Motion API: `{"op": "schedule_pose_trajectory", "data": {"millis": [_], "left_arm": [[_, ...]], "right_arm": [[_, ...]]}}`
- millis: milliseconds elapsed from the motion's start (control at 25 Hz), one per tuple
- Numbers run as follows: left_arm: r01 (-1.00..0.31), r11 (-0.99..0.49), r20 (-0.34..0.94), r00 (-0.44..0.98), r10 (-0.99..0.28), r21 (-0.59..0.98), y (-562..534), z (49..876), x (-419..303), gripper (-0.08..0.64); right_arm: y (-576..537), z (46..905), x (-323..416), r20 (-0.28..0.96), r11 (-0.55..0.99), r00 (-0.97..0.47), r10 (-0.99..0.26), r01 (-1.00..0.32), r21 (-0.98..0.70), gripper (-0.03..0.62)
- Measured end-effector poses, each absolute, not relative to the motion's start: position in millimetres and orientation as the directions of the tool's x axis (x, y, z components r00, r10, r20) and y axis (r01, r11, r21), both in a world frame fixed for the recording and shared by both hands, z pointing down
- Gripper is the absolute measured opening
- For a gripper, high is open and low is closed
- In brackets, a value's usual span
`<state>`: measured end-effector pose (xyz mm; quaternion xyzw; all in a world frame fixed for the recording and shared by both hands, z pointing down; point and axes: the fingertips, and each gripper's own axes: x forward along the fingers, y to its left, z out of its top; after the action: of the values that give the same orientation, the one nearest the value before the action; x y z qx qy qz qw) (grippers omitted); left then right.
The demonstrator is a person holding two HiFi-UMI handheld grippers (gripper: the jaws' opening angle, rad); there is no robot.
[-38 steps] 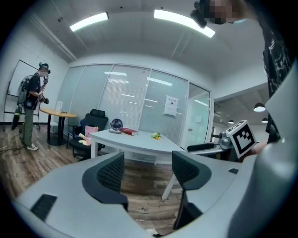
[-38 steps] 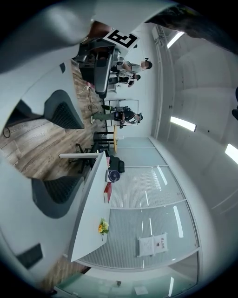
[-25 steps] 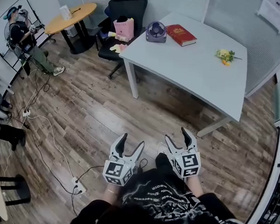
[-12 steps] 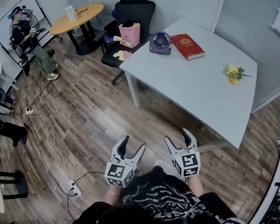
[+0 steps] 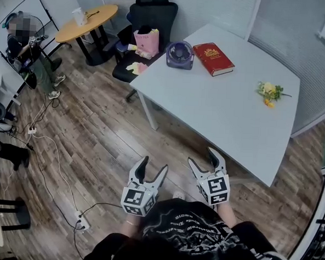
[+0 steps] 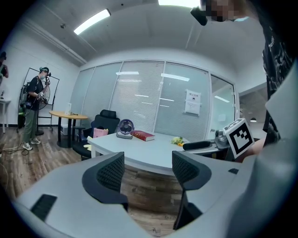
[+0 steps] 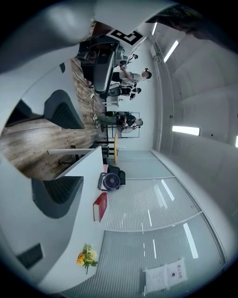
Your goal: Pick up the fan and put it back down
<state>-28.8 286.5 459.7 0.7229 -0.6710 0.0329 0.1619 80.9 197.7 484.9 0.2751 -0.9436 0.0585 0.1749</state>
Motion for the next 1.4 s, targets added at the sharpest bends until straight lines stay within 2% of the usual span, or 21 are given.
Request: {"op": "schedule_pose_trajectory", "data": {"millis": [600, 880, 1400], "left_arm": [[-0.977, -0.086, 0.285, 0.140, -0.948, 0.195, 252, 470, -18, 0.324], [-0.968, -0.148, 0.290, 0.204, -0.935, 0.204, 218, 481, -21, 0.324], [-0.959, -0.202, 0.301, 0.256, -0.919, 0.198, 103, 485, -100, 0.324]], "right_arm": [[174, 490, 84, 0.358, 0.832, -0.783, -0.508, -0.554, -0.032, 0.308], [149, 491, 76, 0.360, 0.808, -0.760, -0.542, -0.588, -0.025, 0.308], [52, 495, 15, 0.389, 0.759, -0.702, -0.596, -0.651, -0.014, 0.308]]}}
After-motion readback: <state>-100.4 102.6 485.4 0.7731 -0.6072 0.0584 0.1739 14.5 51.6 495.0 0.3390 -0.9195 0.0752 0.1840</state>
